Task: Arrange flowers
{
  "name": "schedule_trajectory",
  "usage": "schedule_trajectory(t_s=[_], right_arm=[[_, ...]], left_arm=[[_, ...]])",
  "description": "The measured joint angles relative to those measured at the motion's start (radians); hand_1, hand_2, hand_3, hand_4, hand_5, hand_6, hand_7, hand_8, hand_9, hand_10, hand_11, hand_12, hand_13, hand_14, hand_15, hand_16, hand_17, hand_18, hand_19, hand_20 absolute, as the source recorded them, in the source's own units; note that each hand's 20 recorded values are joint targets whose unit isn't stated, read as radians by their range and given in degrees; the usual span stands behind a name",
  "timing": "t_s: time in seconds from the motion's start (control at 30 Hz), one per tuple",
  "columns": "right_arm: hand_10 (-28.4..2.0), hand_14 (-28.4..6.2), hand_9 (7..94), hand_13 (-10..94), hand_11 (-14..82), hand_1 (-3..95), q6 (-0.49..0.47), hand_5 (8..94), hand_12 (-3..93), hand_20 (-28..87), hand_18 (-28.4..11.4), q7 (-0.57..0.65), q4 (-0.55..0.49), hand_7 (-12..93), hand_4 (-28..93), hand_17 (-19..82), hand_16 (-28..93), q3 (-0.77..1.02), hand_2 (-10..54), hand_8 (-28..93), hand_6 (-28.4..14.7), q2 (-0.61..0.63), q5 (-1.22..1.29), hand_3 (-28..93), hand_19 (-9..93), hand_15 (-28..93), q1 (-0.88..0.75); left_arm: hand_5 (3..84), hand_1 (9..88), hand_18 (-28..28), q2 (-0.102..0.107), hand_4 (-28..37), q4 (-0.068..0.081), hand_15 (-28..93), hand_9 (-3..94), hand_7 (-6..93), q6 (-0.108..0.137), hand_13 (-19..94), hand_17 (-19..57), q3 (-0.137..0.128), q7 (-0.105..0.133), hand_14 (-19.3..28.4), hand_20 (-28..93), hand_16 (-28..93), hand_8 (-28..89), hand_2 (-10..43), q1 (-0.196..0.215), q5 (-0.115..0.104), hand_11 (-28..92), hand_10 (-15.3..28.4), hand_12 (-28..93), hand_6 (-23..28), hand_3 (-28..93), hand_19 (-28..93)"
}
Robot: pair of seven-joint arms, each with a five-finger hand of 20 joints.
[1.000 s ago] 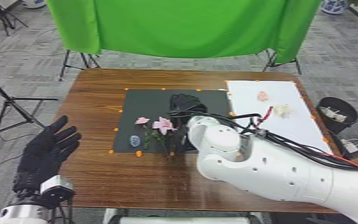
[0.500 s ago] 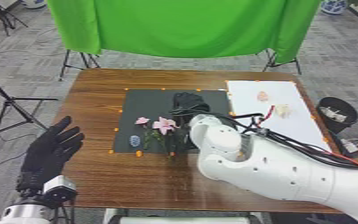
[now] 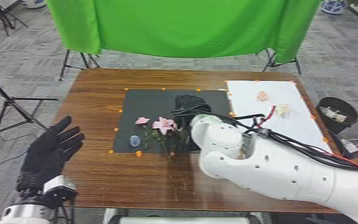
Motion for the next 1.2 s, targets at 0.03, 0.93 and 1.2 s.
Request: schedule_trajectory(t_s=[0.03, 0.93, 1.2], right_arm=[[-11.2, -4.0, 83.0, 79, 12.8, 53.7, -0.002, 71.0, 31.7, 38, -16.1, 0.001, 0.000, 24, -24, 56, 16, 0.000, -9.5, 7, -4.3, 0.000, 0.002, 71, 93, 77, 0.000], [-21.1, -10.4, 52.1, 67, 15.3, 31.8, -0.177, 48.9, 14.9, 29, -17.1, -0.076, -0.072, 16, -21, 48, 12, 0.155, -3.5, -9, -7.6, 0.134, 0.222, 76, 93, 79, 0.047], [-22.1, -10.7, 48.3, 66, 12.8, 31.3, -0.171, 46.0, 14.6, 27, -17.1, -0.011, 0.013, 14, -22, 48, 11, 0.117, -3.1, -8, -8.4, 0.294, 0.252, 76, 93, 80, 0.150]], left_arm=[[39.1, 30.4, 20.6, 0.000, -20.7, 0.000, 49, 32.4, 9.9, 0.000, 18, -9.5, 0.000, 0.000, 23.8, 8, -11, -8, 6.9, 0.000, 0.000, 29, 19.0, 11, 10.4, 66, 44], [39.1, 30.4, 20.5, 0.043, -20.7, -0.003, 49, 32.4, 9.9, 0.031, 18, -9.4, 0.020, 0.105, 23.8, 8, -11, -8, 7.0, 0.042, -0.055, 29, 19.1, 10, 10.4, 66, 44], [39.1, 30.4, 20.5, 0.070, -20.9, -0.003, 49, 32.3, 9.9, 0.038, 18, -9.4, 0.038, 0.121, 23.8, 8, -11, -8, 6.9, 0.035, -0.069, 29, 19.0, 10, 10.4, 66, 44]])
